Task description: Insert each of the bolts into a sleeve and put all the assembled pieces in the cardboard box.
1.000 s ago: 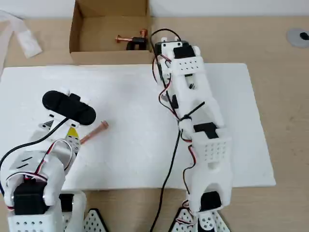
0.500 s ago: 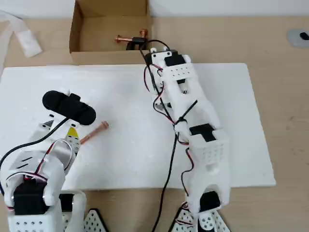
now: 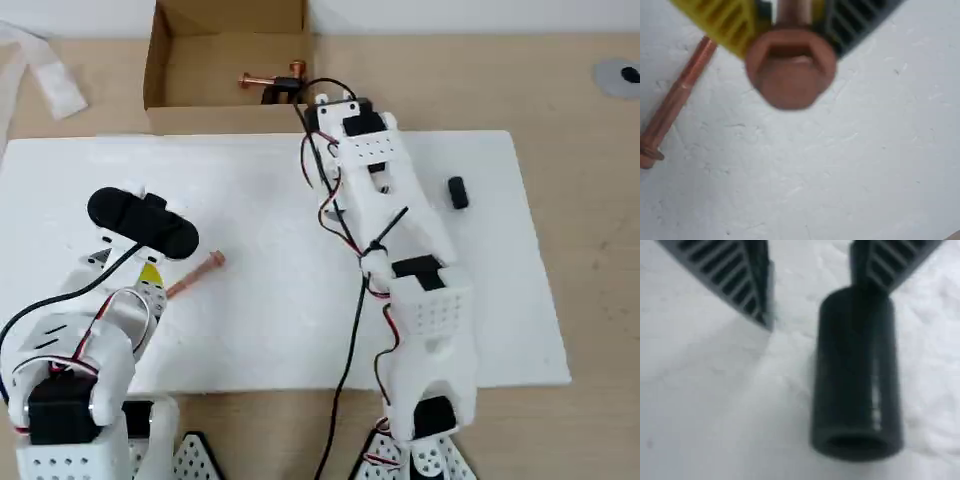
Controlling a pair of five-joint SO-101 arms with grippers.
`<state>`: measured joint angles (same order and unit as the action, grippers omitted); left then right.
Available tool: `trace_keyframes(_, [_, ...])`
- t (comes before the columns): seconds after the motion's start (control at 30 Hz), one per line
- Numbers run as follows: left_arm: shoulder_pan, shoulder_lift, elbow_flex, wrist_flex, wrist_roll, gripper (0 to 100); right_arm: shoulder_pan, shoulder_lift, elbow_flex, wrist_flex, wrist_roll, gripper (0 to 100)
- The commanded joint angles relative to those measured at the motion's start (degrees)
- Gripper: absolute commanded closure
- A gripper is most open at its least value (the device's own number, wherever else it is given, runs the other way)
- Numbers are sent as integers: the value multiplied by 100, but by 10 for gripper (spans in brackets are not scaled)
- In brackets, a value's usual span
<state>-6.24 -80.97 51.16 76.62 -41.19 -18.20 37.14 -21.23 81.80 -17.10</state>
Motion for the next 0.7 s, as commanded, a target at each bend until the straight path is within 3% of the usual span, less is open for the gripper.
trace_keyframes(0.0, [79,-40,-35,9,-35,990,-312,66,-576,-211,290,904])
trace_keyframes(0.2, [79,-40,-35,18,-35,990,-409,180,-1138,-211,712,904])
trace_keyframes(0.57, [79,-40,-35,334,-308,990,-418,646,-1859,-255,703,903])
trace_keyframes(0.67, [79,-40,-35,334,-308,990,-426,1033,-2352,-220,677,845])
